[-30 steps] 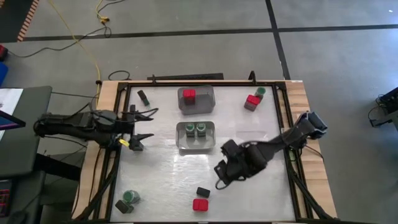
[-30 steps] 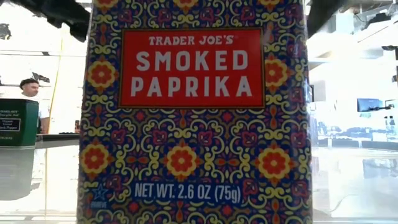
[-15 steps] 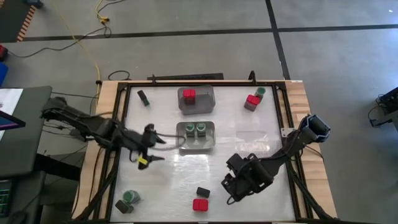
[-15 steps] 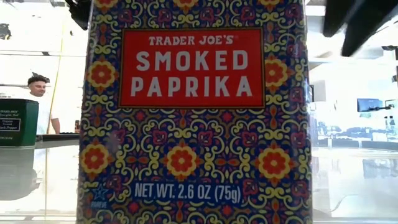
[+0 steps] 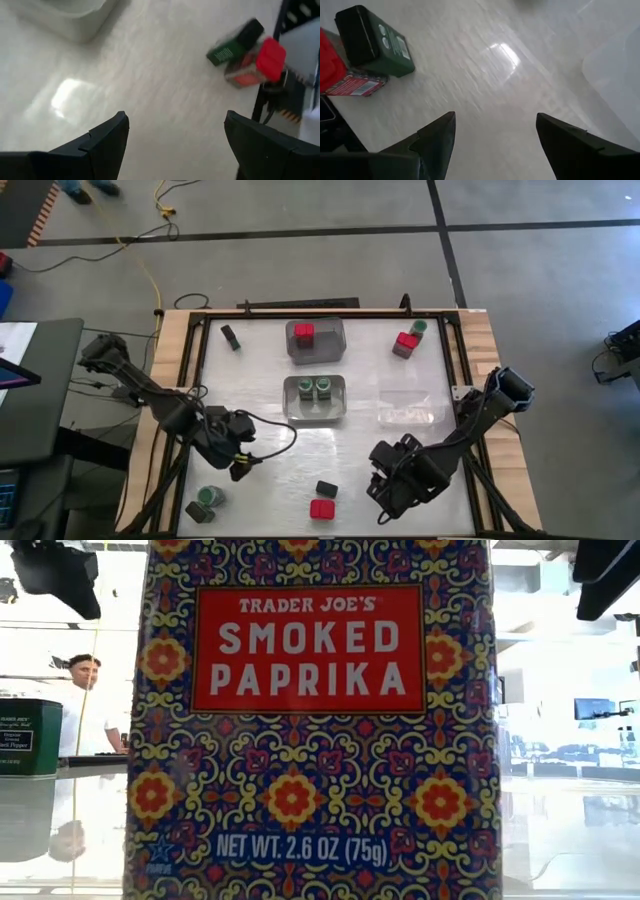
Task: Sort spices by type
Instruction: Put the black spice can into the transparent bin
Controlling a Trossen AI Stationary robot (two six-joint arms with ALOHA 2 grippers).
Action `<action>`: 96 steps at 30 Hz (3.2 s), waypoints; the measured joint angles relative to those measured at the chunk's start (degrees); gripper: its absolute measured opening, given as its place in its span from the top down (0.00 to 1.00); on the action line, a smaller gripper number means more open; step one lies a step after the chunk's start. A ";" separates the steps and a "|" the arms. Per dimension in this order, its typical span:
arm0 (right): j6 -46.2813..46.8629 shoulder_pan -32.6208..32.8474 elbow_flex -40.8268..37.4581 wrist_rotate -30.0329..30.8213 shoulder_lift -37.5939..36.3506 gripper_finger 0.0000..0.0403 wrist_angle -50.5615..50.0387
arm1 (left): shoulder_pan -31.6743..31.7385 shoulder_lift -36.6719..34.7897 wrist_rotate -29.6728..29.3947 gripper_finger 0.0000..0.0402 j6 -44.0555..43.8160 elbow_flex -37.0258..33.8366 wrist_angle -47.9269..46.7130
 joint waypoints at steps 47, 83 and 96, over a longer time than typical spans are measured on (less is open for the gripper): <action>-1.72 1.14 0.02 1.40 0.00 0.24 1.30 | -3.54 5.32 3.64 0.03 -4.09 11.20 -9.26; 4.99 0.94 0.02 3.46 0.00 0.24 3.45 | 18.77 -10.89 2.52 0.03 24.44 13.31 -43.28; 7.69 -2.61 0.04 4.50 0.02 0.24 4.71 | 29.98 -13.21 9.17 0.03 49.19 -3.01 -43.09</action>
